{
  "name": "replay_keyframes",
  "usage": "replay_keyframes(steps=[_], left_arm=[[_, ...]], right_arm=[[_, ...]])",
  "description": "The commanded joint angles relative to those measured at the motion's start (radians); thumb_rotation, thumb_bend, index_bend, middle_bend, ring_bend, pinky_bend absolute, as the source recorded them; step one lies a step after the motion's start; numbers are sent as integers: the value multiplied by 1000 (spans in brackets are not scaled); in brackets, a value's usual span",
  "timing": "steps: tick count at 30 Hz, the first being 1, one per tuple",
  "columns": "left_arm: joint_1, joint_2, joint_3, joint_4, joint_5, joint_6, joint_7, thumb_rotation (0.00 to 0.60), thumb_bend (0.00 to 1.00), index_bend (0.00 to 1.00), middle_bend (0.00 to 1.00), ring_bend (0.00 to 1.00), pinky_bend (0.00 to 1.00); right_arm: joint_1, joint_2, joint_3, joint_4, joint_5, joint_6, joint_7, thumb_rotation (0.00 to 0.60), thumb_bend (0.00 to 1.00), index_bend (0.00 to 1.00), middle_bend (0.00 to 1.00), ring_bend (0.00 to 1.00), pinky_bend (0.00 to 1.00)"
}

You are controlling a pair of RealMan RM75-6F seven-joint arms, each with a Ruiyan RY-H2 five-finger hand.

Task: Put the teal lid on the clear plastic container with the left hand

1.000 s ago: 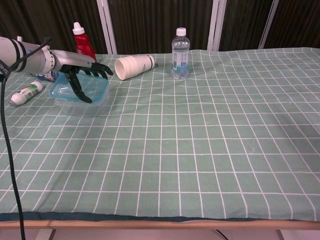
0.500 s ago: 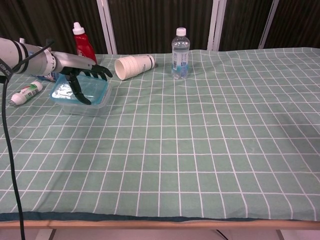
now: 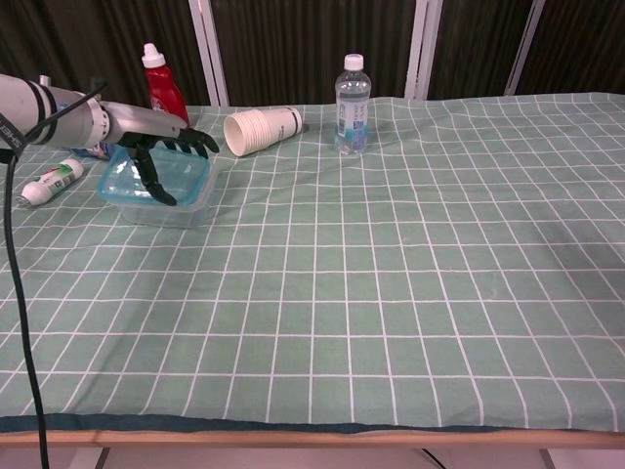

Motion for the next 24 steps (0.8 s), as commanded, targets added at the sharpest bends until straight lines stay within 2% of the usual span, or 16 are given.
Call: replay_keyframes(steps=[1, 24], left_arm=[[-3, 2, 2, -6, -11, 3, 12, 600, 269, 12, 632, 747, 706], [-19, 10, 15, -46, -93, 34, 90, 600, 269, 14, 637, 751, 710]], right_arm=[[0, 0, 0, 0, 0, -1, -1, 600, 62, 0, 0, 0, 0], [-2, 4, 0, 0, -6, 5, 9, 600, 62, 0, 0, 0, 0]])
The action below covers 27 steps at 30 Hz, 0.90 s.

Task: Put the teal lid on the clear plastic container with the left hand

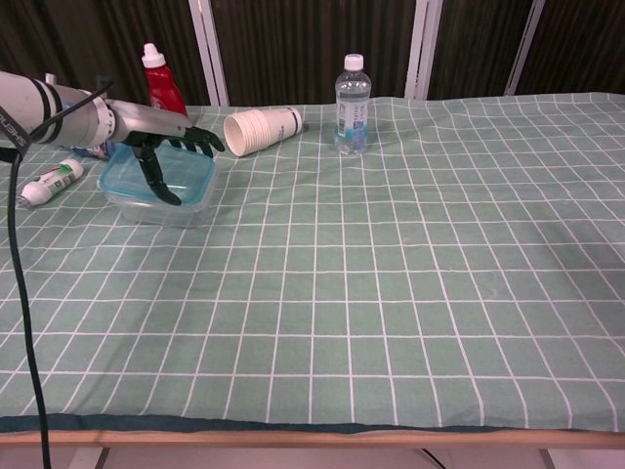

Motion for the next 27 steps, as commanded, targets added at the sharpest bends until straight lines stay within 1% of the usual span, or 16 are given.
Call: replay_keyframes(steps=[1, 10, 27], left_arm=[[-1, 1, -1, -3, -7, 5, 4, 600, 270, 14, 637, 751, 711], [0, 6, 2, -12, -21, 7, 12, 600, 270, 14, 637, 751, 711], [1, -6, 9, 18, -23, -11, 11, 600, 270, 14, 638, 751, 711]], right_arm=[[0, 0, 0, 0, 0, 0, 1, 600, 62, 0, 0, 0, 0], [1, 0, 1, 0, 2, -2, -1, 600, 62, 0, 0, 0, 0], [-1, 0, 1, 0, 2, 0, -1, 600, 62, 0, 0, 0, 0]])
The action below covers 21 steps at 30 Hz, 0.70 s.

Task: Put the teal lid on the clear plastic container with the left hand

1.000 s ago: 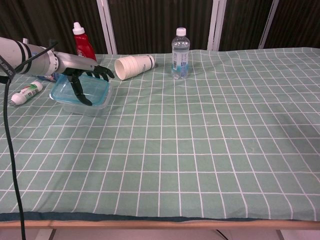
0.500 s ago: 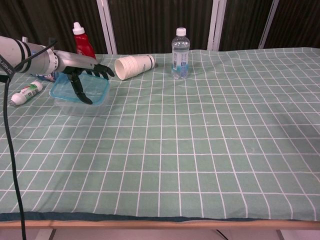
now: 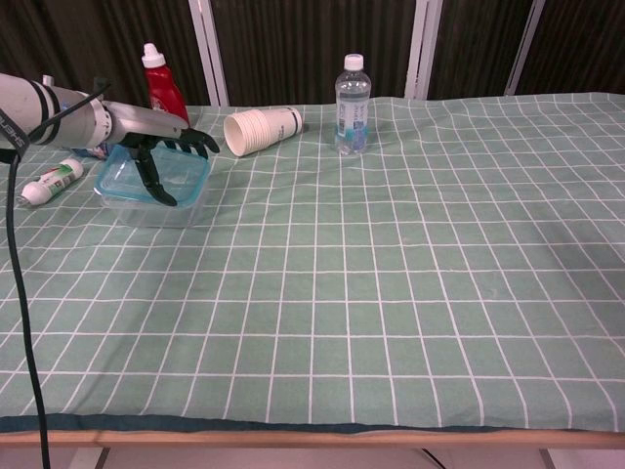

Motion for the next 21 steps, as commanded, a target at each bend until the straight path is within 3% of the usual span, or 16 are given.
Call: replay_keyframes(steps=[1, 13, 21], left_arm=[[1, -1, 2, 4, 0, -4, -1, 600, 270, 14, 638, 751, 711], [12, -18, 9, 41, 14, -27, -17, 600, 270, 15, 637, 746, 703], [24, -30, 7, 69, 34, -50, -46, 600, 269, 15, 627, 692, 608]], right_arm=[[0, 0, 0, 0, 0, 0, 0, 600, 62, 0, 0, 0, 0], [0, -2, 1, 1, 2, -1, -3, 600, 62, 0, 0, 0, 0], [2, -4, 2, 2, 8, -7, -6, 600, 62, 0, 0, 0, 0]])
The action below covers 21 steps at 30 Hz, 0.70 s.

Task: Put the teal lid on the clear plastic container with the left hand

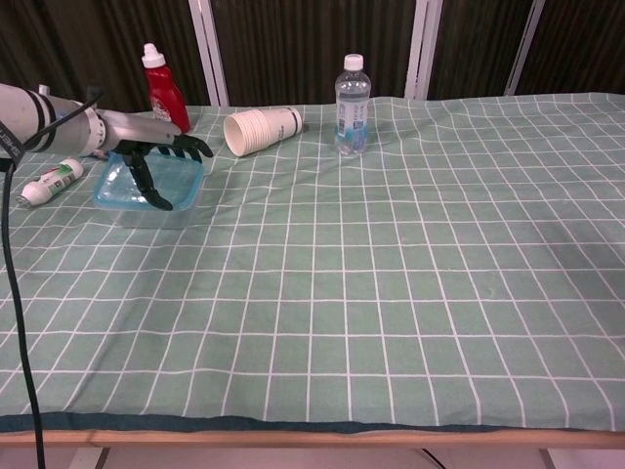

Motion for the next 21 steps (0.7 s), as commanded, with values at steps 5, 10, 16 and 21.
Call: replay_keyframes(steps=[5, 10, 16, 21], left_arm=[[15, -6, -11, 14, 21, -30, -42, 600, 269, 15, 611, 663, 573], [21, -9, -19, 25, 43, -39, -61, 600, 268, 15, 584, 610, 516], [32, -3, -34, 15, 68, -27, -87, 600, 270, 12, 403, 309, 303], [39, 8, -44, 0, 85, -28, -106, 600, 270, 0, 181, 46, 105]], right_arm=[[1, -2, 0, -1, 3, -3, -4, 600, 62, 0, 0, 0, 0], [2, -3, 1, -1, 6, -6, -7, 600, 63, 0, 0, 0, 0], [1, -2, 0, -2, 4, -2, -5, 600, 62, 0, 0, 0, 0], [0, -2, -1, -2, 1, -1, -5, 600, 62, 0, 0, 0, 0]])
